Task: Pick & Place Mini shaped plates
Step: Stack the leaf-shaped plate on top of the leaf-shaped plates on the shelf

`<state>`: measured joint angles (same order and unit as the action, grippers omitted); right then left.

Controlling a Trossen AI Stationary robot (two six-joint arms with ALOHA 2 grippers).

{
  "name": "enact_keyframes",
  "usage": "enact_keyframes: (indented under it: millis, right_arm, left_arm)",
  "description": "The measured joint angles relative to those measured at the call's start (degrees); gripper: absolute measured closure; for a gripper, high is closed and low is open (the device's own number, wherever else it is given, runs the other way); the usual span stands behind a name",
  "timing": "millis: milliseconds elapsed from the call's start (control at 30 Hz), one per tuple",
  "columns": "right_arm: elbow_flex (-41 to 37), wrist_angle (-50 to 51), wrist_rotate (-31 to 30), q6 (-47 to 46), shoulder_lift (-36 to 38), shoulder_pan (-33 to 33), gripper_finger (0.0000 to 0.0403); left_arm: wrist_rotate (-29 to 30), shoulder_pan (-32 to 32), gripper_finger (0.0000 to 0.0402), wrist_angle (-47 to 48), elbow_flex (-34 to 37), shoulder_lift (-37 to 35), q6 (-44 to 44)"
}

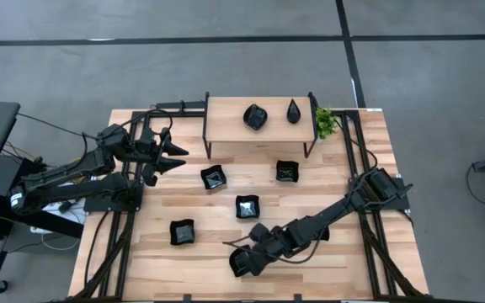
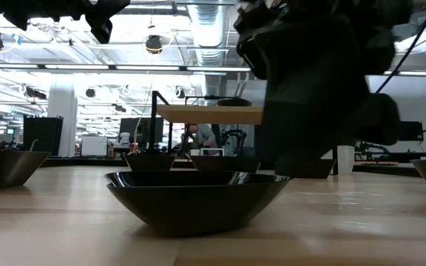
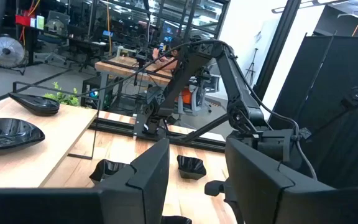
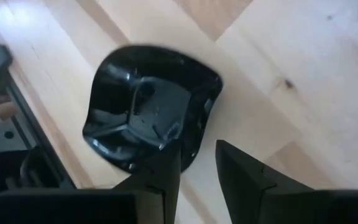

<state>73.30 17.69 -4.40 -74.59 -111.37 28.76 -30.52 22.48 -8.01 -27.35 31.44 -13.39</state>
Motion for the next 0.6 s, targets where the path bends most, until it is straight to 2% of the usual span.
enact_keyframes:
  millis: [600]
  right_arm:
    - [0.0,-0.2,0.9,1.0,0.0,-1.2,0.0305]
  left_arm:
    - [0.0,0.0,0.0243,0.0,0.0,0.0,-0.4]
